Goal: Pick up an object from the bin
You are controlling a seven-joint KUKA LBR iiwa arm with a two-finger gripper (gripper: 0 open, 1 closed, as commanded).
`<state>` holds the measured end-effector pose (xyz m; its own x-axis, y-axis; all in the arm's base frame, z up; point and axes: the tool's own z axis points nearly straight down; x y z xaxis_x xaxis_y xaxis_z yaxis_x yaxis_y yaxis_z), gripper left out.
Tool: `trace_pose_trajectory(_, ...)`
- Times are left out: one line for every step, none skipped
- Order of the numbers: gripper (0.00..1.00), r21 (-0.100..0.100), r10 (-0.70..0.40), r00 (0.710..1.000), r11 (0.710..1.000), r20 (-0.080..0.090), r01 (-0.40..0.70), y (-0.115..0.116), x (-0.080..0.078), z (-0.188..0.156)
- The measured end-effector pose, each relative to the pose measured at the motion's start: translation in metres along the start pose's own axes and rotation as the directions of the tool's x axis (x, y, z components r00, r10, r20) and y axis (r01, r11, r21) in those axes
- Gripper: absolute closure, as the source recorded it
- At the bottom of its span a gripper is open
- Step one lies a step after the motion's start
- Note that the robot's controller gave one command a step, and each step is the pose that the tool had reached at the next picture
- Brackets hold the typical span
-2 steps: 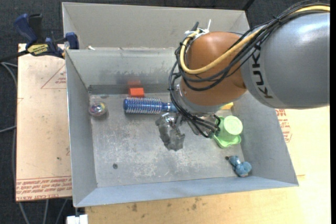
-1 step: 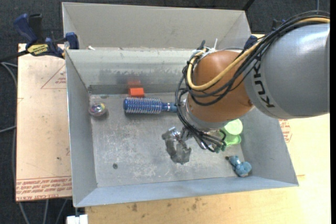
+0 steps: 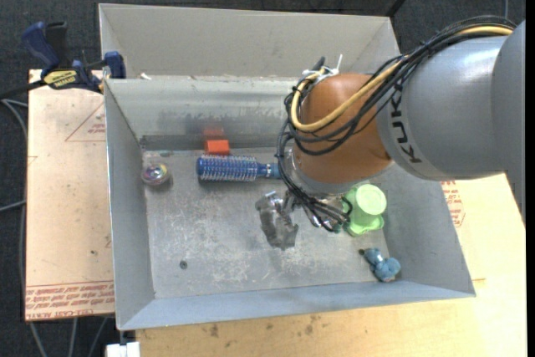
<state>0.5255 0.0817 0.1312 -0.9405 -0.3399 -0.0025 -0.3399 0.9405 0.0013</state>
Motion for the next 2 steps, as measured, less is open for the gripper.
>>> trace_pose_trajectory(0.0, 0.0, 0.002, 1.0, 1.0, 0.0, -0.002, 0.0, 0.0, -0.001)
trace_pose_trajectory(0.0, -0.001, -0.03, 1.0, 1.0, 0.006, 0.03, 0.029, -0.076, 0.023)
